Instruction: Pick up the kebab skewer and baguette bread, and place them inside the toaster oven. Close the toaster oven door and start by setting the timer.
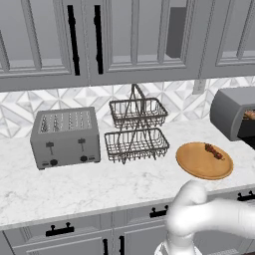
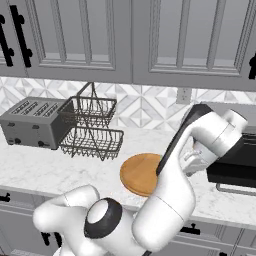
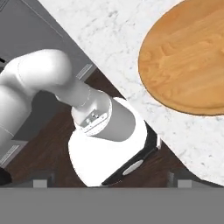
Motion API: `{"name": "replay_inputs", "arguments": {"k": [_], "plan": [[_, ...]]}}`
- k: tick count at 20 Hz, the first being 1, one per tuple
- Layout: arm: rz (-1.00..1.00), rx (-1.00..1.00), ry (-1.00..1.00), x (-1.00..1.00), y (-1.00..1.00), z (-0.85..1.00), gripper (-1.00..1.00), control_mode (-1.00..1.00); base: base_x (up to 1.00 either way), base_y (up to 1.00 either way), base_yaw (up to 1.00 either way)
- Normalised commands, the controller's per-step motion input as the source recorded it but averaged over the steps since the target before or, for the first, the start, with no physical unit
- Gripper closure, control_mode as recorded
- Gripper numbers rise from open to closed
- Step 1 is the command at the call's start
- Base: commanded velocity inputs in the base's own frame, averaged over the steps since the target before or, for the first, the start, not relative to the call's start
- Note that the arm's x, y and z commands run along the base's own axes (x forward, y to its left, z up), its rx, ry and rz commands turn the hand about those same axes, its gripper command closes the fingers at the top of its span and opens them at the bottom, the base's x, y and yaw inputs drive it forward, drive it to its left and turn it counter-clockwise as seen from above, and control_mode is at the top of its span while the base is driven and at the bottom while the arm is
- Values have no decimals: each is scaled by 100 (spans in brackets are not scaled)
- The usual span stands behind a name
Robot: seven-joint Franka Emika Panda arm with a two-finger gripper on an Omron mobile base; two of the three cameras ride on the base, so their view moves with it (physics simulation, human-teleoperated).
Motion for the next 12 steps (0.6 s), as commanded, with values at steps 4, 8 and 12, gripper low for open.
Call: {"name": "replay_inputs", "arguments": {"k": [4,8,12], "plan": [[-21,-10,-1,-65,100,0,-100,-100,0,0,0],[-48,-12,-2,-16,98,0,-100,-100,0,0,0],[-35,-15,0,14,68,6,-100,-100,0,0,0]]}}
